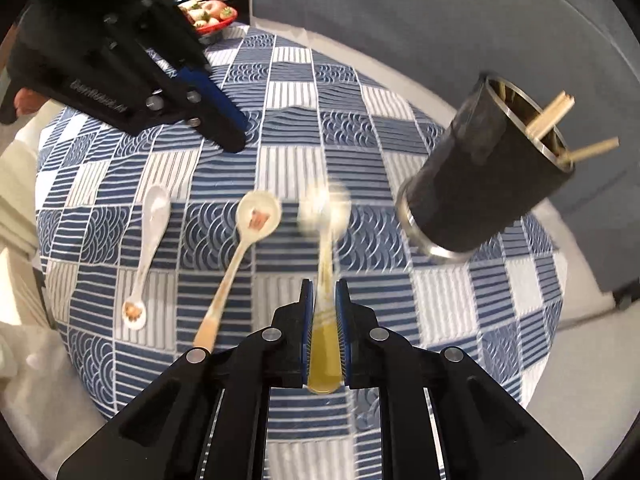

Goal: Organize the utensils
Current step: 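Lift the spoon with the right tool while the left tool hovers near it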

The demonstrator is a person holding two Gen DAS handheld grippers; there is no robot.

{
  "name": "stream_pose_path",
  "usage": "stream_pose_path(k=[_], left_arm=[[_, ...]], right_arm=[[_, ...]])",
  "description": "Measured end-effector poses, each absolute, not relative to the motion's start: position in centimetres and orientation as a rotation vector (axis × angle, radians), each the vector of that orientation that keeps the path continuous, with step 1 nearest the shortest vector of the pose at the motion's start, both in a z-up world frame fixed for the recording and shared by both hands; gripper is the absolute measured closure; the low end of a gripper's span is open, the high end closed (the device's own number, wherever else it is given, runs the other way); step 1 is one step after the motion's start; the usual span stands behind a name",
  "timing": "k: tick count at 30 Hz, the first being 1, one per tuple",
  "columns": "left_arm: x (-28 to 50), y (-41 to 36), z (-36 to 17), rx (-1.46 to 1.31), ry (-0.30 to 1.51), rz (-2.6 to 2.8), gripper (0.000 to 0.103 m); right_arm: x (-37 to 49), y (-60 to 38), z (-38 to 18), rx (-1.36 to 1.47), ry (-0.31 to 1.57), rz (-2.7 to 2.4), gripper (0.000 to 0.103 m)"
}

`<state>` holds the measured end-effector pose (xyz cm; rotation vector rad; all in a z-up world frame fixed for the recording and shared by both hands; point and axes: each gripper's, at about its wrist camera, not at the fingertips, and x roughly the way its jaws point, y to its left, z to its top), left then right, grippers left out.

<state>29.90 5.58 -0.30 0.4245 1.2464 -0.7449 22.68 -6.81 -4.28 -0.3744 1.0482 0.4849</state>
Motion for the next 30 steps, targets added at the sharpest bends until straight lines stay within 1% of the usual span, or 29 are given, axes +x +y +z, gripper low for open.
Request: stream_pose_path(k=[1, 5, 10, 11, 13, 14, 15, 16, 17, 19, 21, 24, 30], left_arm=[[30.0, 5.7, 0.0, 0.405, 1.245, -0.736, 0.092], [30.1, 6.0, 0.6, 0.329, 1.247, -0.665, 0.092], [29.2, 5.5, -0.1, 0.297, 1.274, -0.585, 0.091], [29.0, 5.3, -0.4, 0.293, 1.28, -0.57, 0.089], [28.7, 5.0, -1.1, 0.26, 1.298, -0.561, 0.08], [28.5, 4.9, -1.4, 0.252, 1.302, -0.555, 0.078], [28.3, 4.6, -1.7, 0.253, 1.306, -0.542, 0.074], [28.2, 4.4, -2.1, 0.253, 1.313, -0.531, 0.069], [28.1, 4.2, -2.4, 0.25, 1.317, -0.521, 0.066], [28.0, 3.7, -3.0, 0.256, 1.323, -0.51, 0.051], [27.9, 3.2, -3.6, 0.258, 1.325, -0.507, 0.045], [27.9, 2.4, -4.8, 0.257, 1.342, -0.518, 0.043], [27.7, 0.9, -6.9, 0.241, 1.36, -0.534, 0.042]], right_arm=[[23.2, -6.9, -3.9, -0.387, 1.038, 0.512, 0.103], [24.3, -6.8, -3.5, -0.432, 1.013, 0.572, 0.103], [24.2, -8.1, -3.5, -0.452, 0.994, 0.654, 0.102], [24.3, -8.6, -3.7, -0.441, 0.996, 0.667, 0.1], [24.5, -9.6, -4.1, -0.419, 1.016, 0.7, 0.099], [24.4, -10.0, -4.3, -0.421, 1.015, 0.704, 0.099], [24.4, -10.3, -4.5, -0.421, 1.021, 0.713, 0.098], [24.3, -10.7, -4.9, -0.42, 1.033, 0.73, 0.093], [24.3, -10.9, -5.1, -0.423, 1.035, 0.735, 0.086], [24.0, -11.5, -5.8, -0.419, 1.044, 0.754, 0.078], [23.8, -12.0, -6.5, -0.407, 1.059, 0.778, 0.077], [23.2, -12.5, -7.9, -0.409, 1.085, 0.799, 0.076], [21.8, -12.8, -10.2, -0.415, 1.122, 0.848, 0.075]])
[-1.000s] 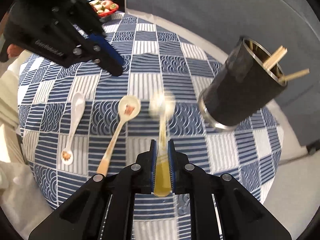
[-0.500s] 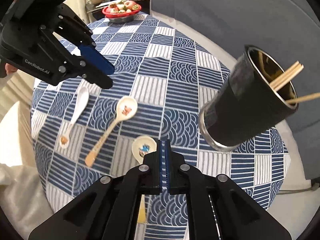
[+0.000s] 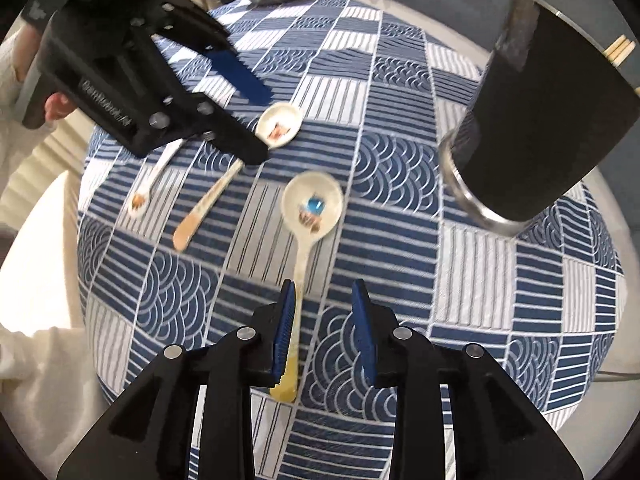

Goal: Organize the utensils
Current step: 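Lift the spoon with the right tool while the left tool hovers near it, then carry the spoon over the black cup with the right tool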

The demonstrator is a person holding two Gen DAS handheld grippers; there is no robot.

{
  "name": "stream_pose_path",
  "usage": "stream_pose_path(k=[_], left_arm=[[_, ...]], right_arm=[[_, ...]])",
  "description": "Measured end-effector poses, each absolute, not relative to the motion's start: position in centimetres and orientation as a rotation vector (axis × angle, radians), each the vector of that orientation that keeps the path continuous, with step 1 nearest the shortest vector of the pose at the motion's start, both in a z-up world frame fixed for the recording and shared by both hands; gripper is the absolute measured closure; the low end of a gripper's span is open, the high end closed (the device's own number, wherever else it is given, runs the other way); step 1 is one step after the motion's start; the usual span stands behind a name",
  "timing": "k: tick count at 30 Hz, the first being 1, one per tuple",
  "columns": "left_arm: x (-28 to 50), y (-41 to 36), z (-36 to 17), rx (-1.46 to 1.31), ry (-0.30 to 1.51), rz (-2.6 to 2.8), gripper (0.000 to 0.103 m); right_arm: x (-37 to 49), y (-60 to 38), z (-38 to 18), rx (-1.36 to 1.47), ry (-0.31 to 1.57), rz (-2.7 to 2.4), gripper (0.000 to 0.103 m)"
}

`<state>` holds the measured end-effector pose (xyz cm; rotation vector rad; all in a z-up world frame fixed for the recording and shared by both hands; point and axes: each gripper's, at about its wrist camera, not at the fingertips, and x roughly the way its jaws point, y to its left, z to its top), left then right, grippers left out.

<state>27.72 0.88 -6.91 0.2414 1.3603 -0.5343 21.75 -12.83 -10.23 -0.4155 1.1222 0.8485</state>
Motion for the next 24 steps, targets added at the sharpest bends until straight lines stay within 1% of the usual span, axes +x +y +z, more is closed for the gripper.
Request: stream_pose_path(k=[5, 12, 13, 14, 15, 16, 17, 18, 19, 24], left_arm=[[27.8, -0.6, -8.2, 0.272, 1.362, -0.552, 0.042], [28.6, -2.2, -9.9, 0.278, 1.381, -0.582, 0.042], [28.7, -2.5, -10.2, 0.281, 1.389, -0.584, 0.045], [28.7, -2.7, -10.5, 0.286, 1.398, -0.585, 0.047], [28.7, -2.9, -10.6, 0.291, 1.399, -0.584, 0.051], [28.6, -3.2, -10.6, 0.292, 1.391, -0.59, 0.058], [28.7, -3.2, -10.6, 0.283, 1.389, -0.59, 0.063], [28.8, -3.3, -10.6, 0.266, 1.396, -0.593, 0.081], [28.9, -3.2, -10.6, 0.268, 1.395, -0.579, 0.085], [28.7, -2.9, -10.2, 0.234, 1.403, -0.552, 0.093]], right_arm=[[20.1, -12.3, -11.7, -0.467, 1.12, 0.874, 0.066], [19.7, -11.6, -12.7, -0.506, 1.122, 0.84, 0.067], [19.8, -11.6, -12.7, -0.502, 1.128, 0.837, 0.069], [20.0, -11.6, -12.7, -0.496, 1.135, 0.839, 0.077], [20.1, -11.5, -12.7, -0.496, 1.139, 0.841, 0.082], [20.2, -11.4, -12.6, -0.503, 1.138, 0.844, 0.093], [20.2, -11.3, -12.7, -0.518, 1.134, 0.844, 0.094], [20.3, -11.3, -12.6, -0.52, 1.134, 0.848, 0.094], [20.3, -11.3, -12.6, -0.518, 1.136, 0.852, 0.095], [20.8, -12.2, -12.5, -0.495, 1.14, 0.847, 0.095]])
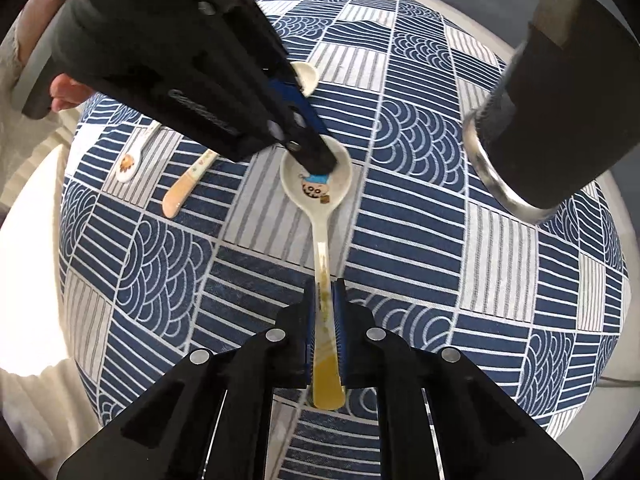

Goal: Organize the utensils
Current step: 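Carry the spoon over the black cup with the right tool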

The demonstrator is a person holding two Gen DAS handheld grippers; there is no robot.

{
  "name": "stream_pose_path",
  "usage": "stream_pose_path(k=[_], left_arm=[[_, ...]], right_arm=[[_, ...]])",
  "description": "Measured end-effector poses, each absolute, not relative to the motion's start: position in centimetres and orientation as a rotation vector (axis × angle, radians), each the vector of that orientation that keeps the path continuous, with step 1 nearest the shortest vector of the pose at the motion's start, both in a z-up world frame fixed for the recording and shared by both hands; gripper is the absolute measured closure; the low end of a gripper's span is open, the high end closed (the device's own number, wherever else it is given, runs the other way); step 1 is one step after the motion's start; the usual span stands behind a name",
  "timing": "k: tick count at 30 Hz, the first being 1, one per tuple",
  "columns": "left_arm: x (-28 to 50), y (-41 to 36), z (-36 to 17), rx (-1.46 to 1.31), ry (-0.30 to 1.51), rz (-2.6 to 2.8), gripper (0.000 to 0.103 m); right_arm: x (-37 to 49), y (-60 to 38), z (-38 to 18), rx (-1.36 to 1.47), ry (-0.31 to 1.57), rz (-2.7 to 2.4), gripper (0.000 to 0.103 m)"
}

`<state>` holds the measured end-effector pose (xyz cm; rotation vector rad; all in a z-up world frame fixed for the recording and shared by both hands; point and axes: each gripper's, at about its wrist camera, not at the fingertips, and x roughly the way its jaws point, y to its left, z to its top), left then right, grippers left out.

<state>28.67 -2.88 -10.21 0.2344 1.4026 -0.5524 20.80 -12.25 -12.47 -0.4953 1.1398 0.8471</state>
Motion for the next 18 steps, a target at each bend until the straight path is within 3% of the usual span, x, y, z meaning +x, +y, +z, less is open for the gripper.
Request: stream_pose_path(k=[18], left_arm=[[28.2, -1.6, 0.5, 0.303, 1.304, -0.422, 0.095]], right_arm=[[21.8, -13.1, -5.0, -0.483, 0.942, 0.892, 0.094]])
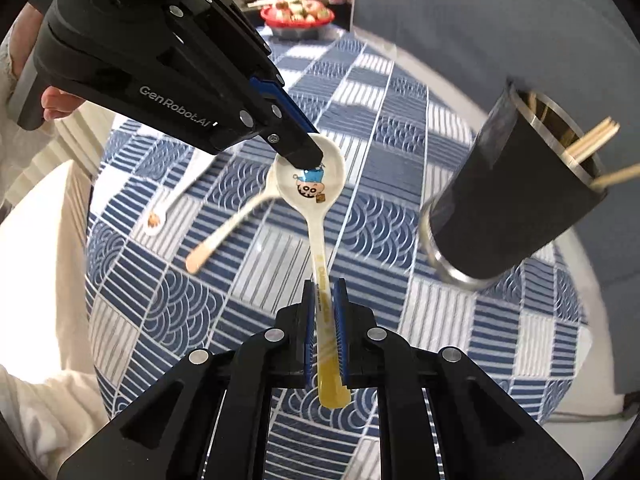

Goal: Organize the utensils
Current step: 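Carry the spoon over the black cup with the right tool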

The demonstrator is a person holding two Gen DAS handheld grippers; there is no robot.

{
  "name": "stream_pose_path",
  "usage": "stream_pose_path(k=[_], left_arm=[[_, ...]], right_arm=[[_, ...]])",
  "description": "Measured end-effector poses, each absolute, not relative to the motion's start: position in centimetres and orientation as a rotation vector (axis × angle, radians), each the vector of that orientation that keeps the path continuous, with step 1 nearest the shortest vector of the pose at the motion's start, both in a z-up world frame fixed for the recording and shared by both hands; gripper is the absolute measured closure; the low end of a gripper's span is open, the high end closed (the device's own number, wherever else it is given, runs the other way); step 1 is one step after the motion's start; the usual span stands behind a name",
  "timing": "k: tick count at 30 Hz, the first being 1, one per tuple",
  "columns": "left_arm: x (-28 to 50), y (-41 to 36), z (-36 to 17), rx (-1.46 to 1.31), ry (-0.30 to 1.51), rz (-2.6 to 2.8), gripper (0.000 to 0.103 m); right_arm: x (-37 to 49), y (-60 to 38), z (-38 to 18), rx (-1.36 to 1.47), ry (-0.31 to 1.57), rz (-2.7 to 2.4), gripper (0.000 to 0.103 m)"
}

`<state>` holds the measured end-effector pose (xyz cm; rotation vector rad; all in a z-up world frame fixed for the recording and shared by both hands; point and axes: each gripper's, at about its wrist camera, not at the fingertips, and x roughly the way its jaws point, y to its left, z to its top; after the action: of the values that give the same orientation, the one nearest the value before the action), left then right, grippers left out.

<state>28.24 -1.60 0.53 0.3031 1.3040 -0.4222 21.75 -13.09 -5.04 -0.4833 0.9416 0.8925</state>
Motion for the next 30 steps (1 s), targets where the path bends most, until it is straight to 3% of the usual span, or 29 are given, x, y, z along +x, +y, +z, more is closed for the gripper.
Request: stream_pose_path(k=[13, 30], left_arm=[[31.0, -1.7, 8.7, 0.362, 1.18, -0.373, 0.095], [38.2, -5.3, 14.0, 0.49, 1.135, -0.388, 0.095]], right_arm=[[25.9, -11.9, 2.1, -0.452, 0.801, 0.891, 0.094], [32.8, -14.1, 4.9, -0.411, 0.725, 0.853, 0.094]])
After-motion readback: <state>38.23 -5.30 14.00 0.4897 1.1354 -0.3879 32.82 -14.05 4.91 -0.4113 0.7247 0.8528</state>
